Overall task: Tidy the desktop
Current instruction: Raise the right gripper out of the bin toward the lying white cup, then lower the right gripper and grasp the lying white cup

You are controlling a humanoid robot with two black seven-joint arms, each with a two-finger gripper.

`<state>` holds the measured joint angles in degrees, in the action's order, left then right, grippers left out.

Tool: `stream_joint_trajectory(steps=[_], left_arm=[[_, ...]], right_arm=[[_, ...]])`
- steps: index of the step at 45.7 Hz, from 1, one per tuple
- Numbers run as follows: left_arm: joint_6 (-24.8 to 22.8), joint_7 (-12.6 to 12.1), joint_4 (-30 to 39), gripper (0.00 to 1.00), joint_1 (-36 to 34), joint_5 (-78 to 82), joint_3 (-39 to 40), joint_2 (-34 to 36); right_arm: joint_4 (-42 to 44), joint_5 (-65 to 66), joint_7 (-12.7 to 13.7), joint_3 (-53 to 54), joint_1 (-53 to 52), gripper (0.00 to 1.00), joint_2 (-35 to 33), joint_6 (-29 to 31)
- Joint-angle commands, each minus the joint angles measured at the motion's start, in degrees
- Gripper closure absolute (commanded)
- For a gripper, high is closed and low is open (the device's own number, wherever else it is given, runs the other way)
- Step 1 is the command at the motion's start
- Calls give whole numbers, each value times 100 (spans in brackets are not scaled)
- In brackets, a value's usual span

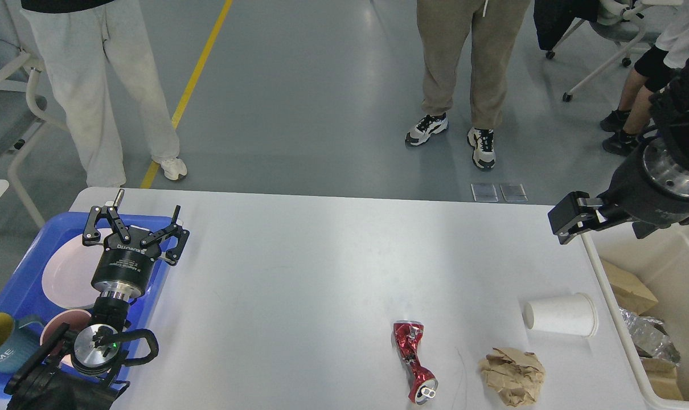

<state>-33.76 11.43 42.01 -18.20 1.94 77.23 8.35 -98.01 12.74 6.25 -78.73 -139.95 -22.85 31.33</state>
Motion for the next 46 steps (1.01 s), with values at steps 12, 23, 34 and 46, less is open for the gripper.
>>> stream_joint_trajectory(steps=[12,23,34,46], left_arm=[[-8,0,0,4,0,-1,2,0],[-8,0,0,4,0,-1,2,0],[-8,0,0,4,0,-1,2,0],[-8,-9,0,4,0,-1,-6,0]], right_arm=[[151,-3618,34,-749,653,0,-519,-1067],[151,-5289,43,-626,1215,0,-739,-2367],[1090,-5396,43,796,3235,0,-1389,-3125],[2470,-5405,69,1993,5547,0,-1205,-3283]])
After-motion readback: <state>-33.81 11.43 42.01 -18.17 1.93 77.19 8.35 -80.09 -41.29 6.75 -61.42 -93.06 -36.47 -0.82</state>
